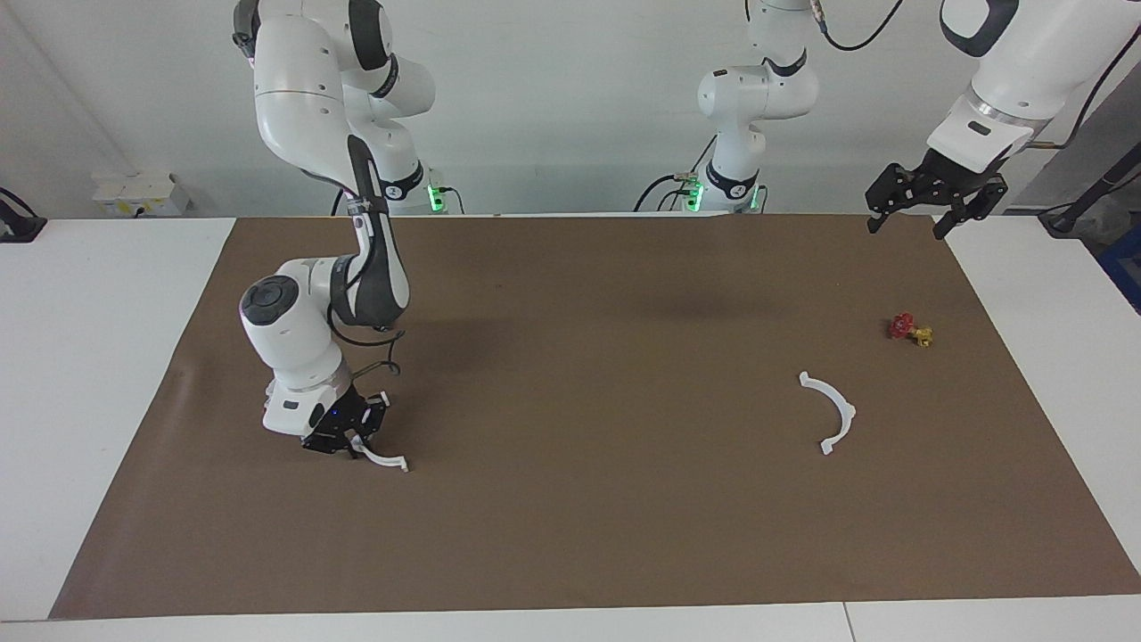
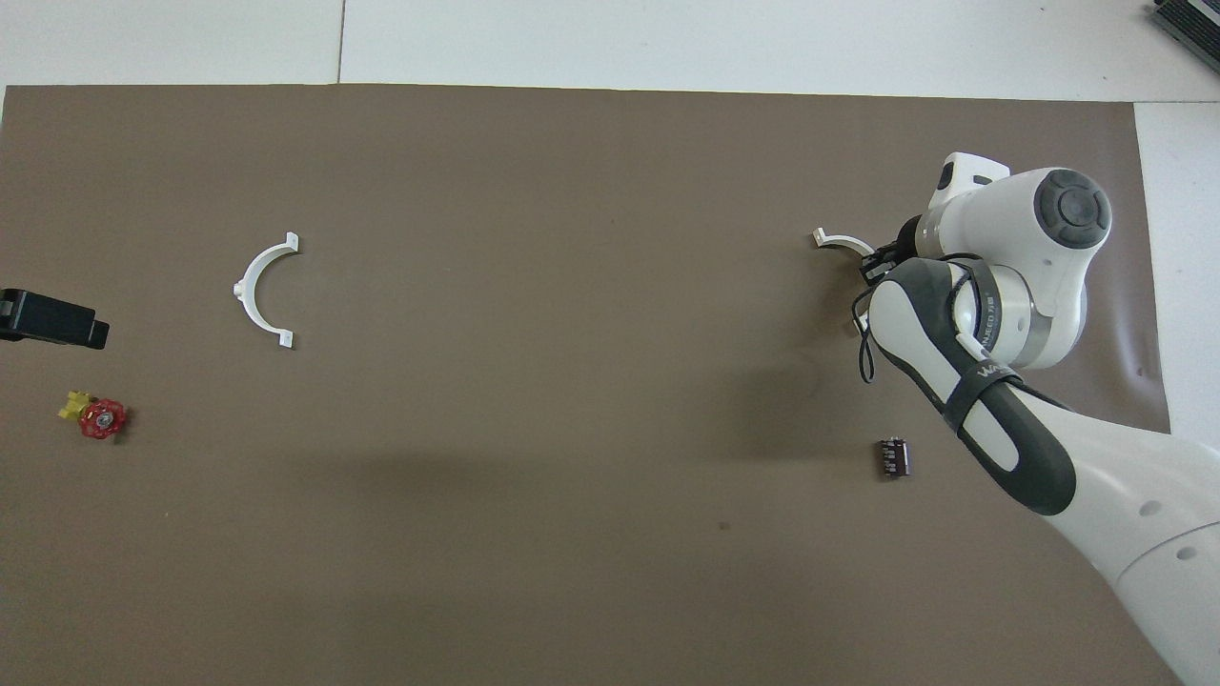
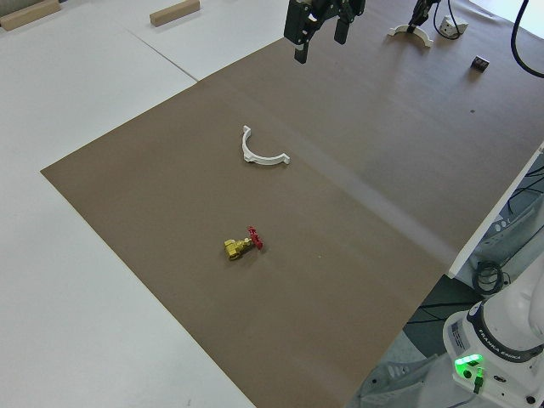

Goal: Assemble drain pipe with both arms
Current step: 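Carry the half-ring to the table center and set it down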

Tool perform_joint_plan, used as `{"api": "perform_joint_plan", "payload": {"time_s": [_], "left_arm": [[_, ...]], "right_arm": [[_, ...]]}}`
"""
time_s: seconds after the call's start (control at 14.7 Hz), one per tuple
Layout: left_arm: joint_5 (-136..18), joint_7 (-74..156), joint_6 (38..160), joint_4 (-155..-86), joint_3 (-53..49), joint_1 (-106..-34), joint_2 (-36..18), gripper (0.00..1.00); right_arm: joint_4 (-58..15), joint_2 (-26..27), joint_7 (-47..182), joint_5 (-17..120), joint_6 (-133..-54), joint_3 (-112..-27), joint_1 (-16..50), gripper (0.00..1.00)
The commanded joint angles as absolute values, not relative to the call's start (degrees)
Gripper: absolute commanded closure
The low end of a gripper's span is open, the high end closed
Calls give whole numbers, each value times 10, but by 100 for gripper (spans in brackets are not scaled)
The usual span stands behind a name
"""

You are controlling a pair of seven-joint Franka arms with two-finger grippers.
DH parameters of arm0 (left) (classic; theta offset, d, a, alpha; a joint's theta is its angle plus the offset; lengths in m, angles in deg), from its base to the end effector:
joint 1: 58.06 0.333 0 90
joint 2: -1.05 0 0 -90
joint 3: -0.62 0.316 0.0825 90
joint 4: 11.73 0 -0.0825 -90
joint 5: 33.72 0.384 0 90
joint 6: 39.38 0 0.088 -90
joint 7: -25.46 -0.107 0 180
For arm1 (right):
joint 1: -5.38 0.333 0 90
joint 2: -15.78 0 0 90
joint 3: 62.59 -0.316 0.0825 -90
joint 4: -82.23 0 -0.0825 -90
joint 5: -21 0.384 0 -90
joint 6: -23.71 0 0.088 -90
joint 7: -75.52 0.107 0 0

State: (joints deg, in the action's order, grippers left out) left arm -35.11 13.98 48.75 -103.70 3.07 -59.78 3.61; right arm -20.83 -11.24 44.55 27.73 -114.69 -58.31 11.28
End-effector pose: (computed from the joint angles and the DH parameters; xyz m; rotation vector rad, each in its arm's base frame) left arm 0.5370 0.0047 0.6299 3.0993 -0.2925 -0.0303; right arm 0.6662 0.0238 0.3005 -3.0242 -0.7678 -0.2429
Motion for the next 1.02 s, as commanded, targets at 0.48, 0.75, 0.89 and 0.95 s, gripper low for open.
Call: {"api": "perform_joint_plan", "payload": {"time_s": [0.48, 0.75, 0.89, 0.95], "left_arm": [[-347, 139, 484, -1049, 28, -593, 49, 0], [-347, 139, 484, -1049, 28, -593, 49, 0], [-347, 139, 484, -1049, 28, -593, 49, 0], [-348, 139, 484, -1049, 28, -593, 49, 0]], "right_arm": [[-201, -19, 815, 272, -1007, -584, 264, 100], [-203, -30, 883, 240, -1042, -584, 342, 100], [-203, -44, 927, 216, -1050, -584, 368, 100], [-203, -52, 965, 207, -1063, -584, 384, 100]]}}
